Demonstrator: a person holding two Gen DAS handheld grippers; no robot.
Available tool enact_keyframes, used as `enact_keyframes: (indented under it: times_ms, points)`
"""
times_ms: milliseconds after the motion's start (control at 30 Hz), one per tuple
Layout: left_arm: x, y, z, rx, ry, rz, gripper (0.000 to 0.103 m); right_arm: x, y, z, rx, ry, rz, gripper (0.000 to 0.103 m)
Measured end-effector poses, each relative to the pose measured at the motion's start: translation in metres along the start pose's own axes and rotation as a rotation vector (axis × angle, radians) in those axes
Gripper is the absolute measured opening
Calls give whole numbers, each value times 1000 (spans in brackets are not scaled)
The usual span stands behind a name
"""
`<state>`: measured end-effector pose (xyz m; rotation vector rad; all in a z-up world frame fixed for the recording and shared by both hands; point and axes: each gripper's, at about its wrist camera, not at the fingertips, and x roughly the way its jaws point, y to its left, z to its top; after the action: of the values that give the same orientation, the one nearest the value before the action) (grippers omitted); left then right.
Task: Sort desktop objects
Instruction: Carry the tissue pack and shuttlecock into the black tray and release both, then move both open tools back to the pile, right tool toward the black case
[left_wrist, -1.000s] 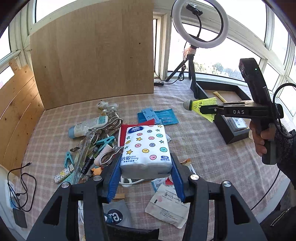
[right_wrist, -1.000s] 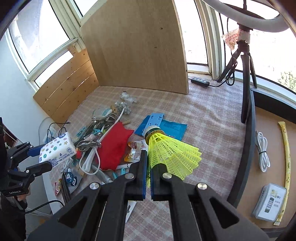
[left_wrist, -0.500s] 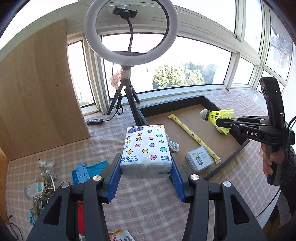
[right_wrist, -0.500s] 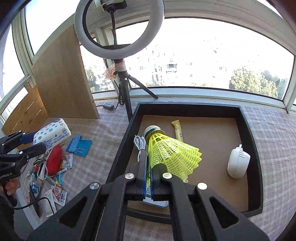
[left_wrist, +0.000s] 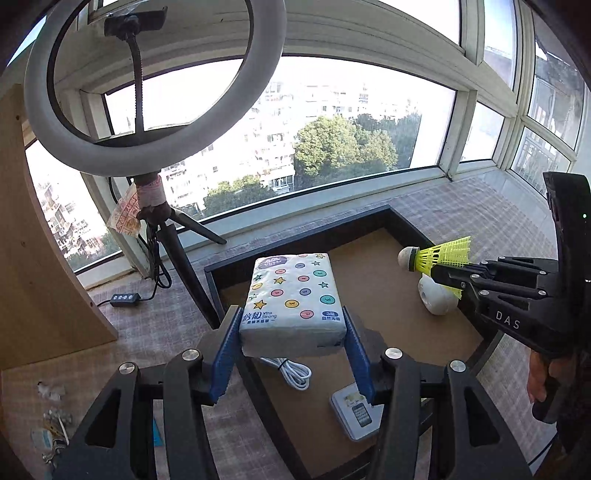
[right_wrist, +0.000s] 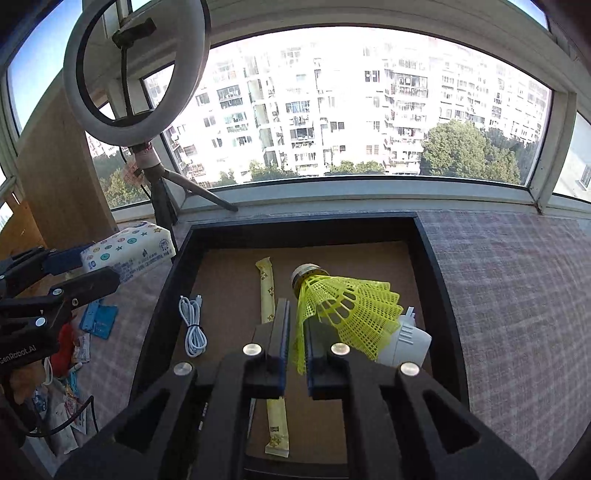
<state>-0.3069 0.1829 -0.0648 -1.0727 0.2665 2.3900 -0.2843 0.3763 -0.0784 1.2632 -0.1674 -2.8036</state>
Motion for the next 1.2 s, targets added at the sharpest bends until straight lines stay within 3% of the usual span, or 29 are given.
enact_keyframes:
  times_ms: [33, 67, 233, 733, 1200]
  points:
    - [3, 1, 0, -14, 18, -23, 75, 1, -2, -1, 11, 10, -15, 52]
    - [5, 0, 0, -24, 23, -37, 81, -1, -4, -1, 26, -2, -23, 69]
    - [1, -4, -5, 11, 7, -8, 81, -8, -6, -4, 56, -35, -11, 69]
    - [-52, 22, -26, -41, -36, 42, 78, -19, 26, -6, 36, -30, 58, 69]
    - [-168, 73, -91, -142, -133, 234, 76, -66, 134, -4, -141, -67, 203, 69]
